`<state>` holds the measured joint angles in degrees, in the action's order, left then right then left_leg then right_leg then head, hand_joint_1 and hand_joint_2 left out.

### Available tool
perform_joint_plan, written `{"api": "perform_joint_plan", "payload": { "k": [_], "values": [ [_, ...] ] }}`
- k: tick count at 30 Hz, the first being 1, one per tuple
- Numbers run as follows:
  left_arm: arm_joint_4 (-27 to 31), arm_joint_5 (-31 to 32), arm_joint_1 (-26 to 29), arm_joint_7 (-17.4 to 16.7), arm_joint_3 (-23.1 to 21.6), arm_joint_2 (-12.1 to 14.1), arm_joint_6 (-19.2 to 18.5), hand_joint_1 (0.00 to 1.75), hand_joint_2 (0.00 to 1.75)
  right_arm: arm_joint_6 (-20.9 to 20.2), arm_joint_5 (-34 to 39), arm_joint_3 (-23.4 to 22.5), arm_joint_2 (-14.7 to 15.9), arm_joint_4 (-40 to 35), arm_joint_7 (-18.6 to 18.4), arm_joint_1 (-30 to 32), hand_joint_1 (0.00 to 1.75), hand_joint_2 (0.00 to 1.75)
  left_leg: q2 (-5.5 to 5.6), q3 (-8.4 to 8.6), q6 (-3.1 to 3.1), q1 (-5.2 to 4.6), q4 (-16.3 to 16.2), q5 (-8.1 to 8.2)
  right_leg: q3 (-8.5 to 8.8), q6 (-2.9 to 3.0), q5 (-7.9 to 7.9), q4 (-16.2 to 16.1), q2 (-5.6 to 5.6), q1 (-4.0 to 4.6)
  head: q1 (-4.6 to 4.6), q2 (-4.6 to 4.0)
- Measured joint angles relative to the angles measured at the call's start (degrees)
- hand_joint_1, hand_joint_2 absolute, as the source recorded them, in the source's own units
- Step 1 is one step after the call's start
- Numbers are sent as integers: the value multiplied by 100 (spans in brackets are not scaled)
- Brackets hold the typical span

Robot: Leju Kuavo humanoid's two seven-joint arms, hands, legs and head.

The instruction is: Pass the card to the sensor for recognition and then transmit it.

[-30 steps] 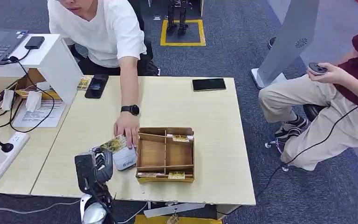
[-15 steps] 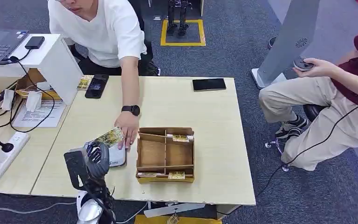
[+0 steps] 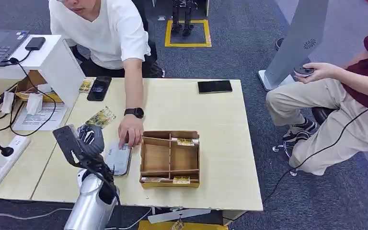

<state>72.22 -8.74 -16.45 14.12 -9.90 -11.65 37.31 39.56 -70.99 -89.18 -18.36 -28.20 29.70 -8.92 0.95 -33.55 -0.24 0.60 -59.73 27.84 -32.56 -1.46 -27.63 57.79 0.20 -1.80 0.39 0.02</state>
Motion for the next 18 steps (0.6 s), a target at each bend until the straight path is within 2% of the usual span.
{"api": "perform_joint_plan", "payload": {
  "k": [5,9,15,18],
  "values": [
    [-206,-116,-176,44,7,37,107,175,175,0,-48,0,0,0,0,-2,0,175,1,-3,0,0,0,1,-1,0,-1,-1,1,0,0,0],
    [-582,-48,-464,398,221,26,240,175,175,0,-171,0,0,0,-37,-22,0,175,0,-3,0,0,0,0,-1,0,0,-1,1,0,0,0],
    [-1308,1385,-972,1089,1365,-260,275,175,175,0,-396,0,0,4,-155,-90,0,175,0,-1,0,0,0,-2,-1,0,2,0,0,0,-2,0],
    [-1518,1902,-1123,1240,1957,-420,275,175,175,0,-470,0,0,7,-203,-124,0,175,0,-2,0,0,-1,-1,-1,0,2,0,-1,0,-2,0]
  ]
}}
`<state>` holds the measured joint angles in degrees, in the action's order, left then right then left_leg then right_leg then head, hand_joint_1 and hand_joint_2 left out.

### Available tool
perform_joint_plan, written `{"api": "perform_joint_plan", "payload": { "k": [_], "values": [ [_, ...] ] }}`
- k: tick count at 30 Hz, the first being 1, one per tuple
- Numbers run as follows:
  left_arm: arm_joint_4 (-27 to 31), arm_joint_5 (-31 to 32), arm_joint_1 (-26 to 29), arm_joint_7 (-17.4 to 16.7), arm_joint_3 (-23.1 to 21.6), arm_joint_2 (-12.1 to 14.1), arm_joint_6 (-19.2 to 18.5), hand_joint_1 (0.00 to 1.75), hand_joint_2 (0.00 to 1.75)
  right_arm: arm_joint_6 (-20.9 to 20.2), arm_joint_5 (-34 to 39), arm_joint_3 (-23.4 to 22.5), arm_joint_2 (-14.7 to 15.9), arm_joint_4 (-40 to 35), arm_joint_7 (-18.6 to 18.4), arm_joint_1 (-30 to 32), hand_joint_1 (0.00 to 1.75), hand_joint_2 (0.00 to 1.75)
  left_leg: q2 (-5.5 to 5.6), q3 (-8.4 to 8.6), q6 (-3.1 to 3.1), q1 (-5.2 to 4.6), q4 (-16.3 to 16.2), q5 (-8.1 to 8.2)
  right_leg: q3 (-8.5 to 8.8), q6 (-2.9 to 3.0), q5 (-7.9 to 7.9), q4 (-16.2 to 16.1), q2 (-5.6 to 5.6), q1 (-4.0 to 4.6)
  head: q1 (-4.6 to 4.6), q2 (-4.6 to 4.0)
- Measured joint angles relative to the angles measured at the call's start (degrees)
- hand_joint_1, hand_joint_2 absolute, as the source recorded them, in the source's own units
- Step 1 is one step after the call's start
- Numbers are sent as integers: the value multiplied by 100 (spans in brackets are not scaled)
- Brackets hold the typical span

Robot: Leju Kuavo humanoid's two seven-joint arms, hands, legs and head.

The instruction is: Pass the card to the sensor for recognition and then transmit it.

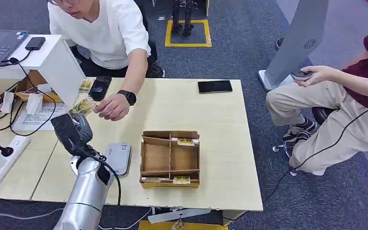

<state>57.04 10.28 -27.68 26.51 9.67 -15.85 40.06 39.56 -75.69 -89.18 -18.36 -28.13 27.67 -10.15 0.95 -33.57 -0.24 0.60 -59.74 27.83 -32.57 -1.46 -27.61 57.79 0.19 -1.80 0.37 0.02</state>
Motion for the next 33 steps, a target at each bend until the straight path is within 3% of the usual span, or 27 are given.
{"api": "perform_joint_plan", "payload": {
  "k": [4,11,12,13,14,27,28,33],
  "values": [
    [-172,253,-92,111,660,-174,0,175,175,0,-59,0,0,11,-31,-37,0,175,-1,0,0,0,0,1,-2,0,-1,0,-2,0,2,0],
    [-330,1000,-182,373,1391,-330,2,175,175,0,-166,0,0,35,-116,-64,0,175,0,-1,0,0,0,1,-1,0,-1,0,-1,0,2,0],
    [-343,1092,-182,400,1472,-345,2,93,175,0,-173,0,0,37,-118,-66,0,175,0,0,0,0,0,1,-1,0,-1,0,-1,0,2,0],
    [-358,1143,-183,404,1538,-360,2,93,175,0,-175,0,0,37,-124,-70,0,175,0,0,0,0,0,1,-1,-1,-1,0,0,0,2,0],
    [-369,1162,-182,406,1584,-371,2,0,175,0,-177,0,0,39,-125,-73,0,175,0,0,0,0,0,1,-1,-1,-1,0,0,0,2,0],
    [-439,1210,-136,402,1678,-437,2,0,175,0,-135,0,0,52,-120,-79,0,175,0,-1,0,0,0,1,-1,0,-1,0,-1,0,2,0],
    [-437,1223,-123,391,1678,-441,2,0,0,0,-127,0,0,52,-120,-78,0,175,0,-1,0,0,0,1,-1,0,-1,0,-1,0,2,0],
    [-386,1390,32,183,1579,-463,2,0,0,0,-74,0,0,52,-109,-77,0,175,0,-1,0,0,0,1,-1,0,-1,0,-1,0,2,0]
  ]
}}
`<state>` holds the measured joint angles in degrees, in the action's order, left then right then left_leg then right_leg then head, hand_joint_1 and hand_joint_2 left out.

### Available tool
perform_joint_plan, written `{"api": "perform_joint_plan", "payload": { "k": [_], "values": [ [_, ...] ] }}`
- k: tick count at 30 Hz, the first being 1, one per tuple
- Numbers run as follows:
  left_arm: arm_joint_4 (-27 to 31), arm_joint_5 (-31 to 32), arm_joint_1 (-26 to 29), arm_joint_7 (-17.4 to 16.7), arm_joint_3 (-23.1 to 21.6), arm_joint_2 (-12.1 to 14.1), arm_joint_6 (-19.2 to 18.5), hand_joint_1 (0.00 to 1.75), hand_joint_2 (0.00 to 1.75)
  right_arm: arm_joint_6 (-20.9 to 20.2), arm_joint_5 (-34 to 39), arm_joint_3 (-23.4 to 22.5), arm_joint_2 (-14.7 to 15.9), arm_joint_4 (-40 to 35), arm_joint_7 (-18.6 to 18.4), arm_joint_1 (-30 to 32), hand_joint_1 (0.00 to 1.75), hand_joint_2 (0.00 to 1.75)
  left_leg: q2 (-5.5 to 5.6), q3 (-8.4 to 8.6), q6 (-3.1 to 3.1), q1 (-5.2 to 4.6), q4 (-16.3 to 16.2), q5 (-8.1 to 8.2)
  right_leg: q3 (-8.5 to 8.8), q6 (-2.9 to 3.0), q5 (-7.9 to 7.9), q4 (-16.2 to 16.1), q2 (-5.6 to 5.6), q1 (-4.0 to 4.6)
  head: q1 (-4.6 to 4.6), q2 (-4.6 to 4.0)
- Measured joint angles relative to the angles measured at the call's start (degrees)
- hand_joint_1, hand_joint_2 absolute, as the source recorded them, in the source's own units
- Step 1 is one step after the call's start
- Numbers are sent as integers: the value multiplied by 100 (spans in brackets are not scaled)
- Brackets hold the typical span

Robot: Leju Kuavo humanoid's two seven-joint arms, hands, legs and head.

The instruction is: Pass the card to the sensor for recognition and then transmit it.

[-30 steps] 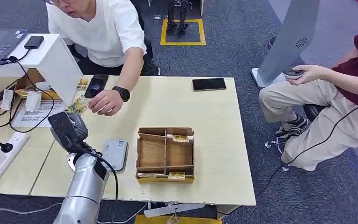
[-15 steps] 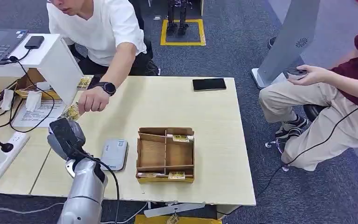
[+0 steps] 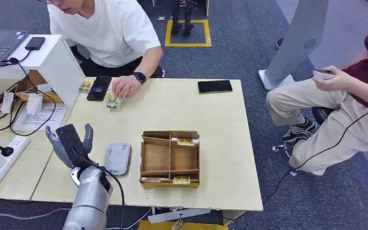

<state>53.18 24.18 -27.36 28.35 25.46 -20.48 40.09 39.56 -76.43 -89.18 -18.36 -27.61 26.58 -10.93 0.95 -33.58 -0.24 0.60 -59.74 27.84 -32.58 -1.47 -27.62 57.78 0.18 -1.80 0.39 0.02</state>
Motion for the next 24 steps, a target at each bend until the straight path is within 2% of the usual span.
{"api": "perform_joint_plan", "payload": {
  "k": [1,2,7,14,18,24],
  "values": [
    [37,59,46,-20,-39,0,0,0,0,0,13,0,0,0,2,0,0,175,0,0,0,0,0,0,0,0,0,0,0,0,0,-2],
    [103,144,109,-33,-81,0,0,0,175,0,31,0,0,0,4,0,0,175,-1,0,0,0,0,0,0,0,0,0,-1,0,0,0],
    [726,240,594,-17,-492,2,4,0,175,0,151,0,2,2,61,9,0,175,-2,0,0,0,0,1,-1,0,-1,0,-2,0,0,0],
    [1377,212,838,42,-874,92,9,0,175,0,205,0,9,7,107,32,0,175,1,-4,0,1,0,0,-1,-1,-1,0,3,1,0,0],
    [1802,118,1037,284,-1060,146,9,0,175,0,264,0,11,9,136,42,0,175,0,-3,0,1,0,1,-1,-1,-1,0,1,1,0,0],
    [2818,-77,1732,577,-1622,328,9,0,175,0,389,0,17,13,232,98,0,175,0,-4,0,1,0,9,-4,-4,-7,-1,0,0,0,0]
  ]
}}
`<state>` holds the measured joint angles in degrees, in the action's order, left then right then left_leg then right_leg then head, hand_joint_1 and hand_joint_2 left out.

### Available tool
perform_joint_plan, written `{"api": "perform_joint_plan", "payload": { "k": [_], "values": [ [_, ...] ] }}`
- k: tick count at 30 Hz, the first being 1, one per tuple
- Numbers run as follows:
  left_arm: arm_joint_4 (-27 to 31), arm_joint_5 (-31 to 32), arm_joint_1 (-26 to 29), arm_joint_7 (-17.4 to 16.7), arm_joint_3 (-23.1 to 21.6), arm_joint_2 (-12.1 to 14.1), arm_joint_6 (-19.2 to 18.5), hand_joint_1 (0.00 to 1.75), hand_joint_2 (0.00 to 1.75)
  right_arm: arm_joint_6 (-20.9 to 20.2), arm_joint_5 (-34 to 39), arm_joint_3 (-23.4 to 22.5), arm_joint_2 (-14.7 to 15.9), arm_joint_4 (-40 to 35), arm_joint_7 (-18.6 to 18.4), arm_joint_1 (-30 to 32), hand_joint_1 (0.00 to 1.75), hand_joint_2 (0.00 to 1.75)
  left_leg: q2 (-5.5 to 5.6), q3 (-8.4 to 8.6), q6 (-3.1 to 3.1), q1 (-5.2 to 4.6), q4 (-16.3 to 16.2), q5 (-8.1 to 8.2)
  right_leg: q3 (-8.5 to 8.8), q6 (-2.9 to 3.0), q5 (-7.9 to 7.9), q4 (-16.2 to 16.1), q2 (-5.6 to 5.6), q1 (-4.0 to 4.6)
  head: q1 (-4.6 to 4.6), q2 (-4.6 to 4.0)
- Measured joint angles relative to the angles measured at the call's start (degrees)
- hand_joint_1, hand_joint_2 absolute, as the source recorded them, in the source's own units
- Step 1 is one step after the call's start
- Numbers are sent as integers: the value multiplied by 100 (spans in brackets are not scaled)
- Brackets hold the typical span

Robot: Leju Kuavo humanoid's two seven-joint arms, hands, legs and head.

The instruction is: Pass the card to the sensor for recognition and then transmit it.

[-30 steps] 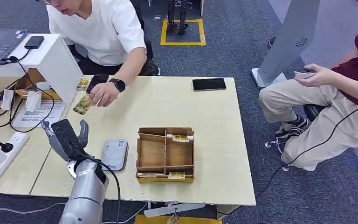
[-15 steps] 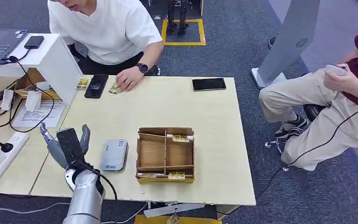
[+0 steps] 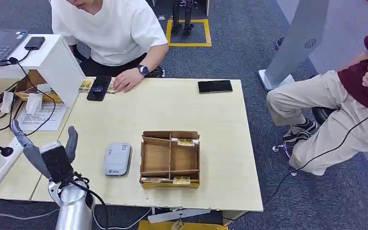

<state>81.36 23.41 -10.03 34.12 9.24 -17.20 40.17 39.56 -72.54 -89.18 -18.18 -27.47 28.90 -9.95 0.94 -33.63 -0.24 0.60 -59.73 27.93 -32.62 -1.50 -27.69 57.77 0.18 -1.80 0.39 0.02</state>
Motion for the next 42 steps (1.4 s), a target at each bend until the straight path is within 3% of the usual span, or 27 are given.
{"api": "perform_joint_plan", "payload": {
  "k": [5,16,23,31,36,42],
  "values": [
    [502,-26,393,20,-360,68,0,0,175,0,11,0,2,2,2,11,0,175,0,1,-1,0,0,1,1,-2,-1,-1,0,0,0,0],
    [854,-175,672,46,-607,103,0,0,175,0,59,0,4,13,11,25,0,175,-1,3,-2,0,0,-1,3,-1,1,-1,0,0,0,0],
    [1506,-21,1299,168,-1250,197,0,0,175,0,284,0,4,11,96,80,0,175,-1,1,-6,-1,0,6,2,-3,-2,-5,-1,-1,0,0],
    [2373,2,1828,472,-2510,783,-153,0,175,0,479,0,4,-26,129,123,0,175,0,1,-8,0,0,6,2,-3,-2,-6,5,0,0,0],
    [2496,-357,1793,474,-3390,1180,-300,0,175,0,487,0,4,-39,177,135,0,175,-3,3,-8,0,0,6,2,-4,-1,-6,0,-1,0,0],
    [2496,-450,1696,584,-3987,1556,-728,0,175,0,483,0,4,-39,247,140,0,175,-3,4,-8,0,0,6,2,-3,-1,-6,-1,0,0,-2]
  ]
}}
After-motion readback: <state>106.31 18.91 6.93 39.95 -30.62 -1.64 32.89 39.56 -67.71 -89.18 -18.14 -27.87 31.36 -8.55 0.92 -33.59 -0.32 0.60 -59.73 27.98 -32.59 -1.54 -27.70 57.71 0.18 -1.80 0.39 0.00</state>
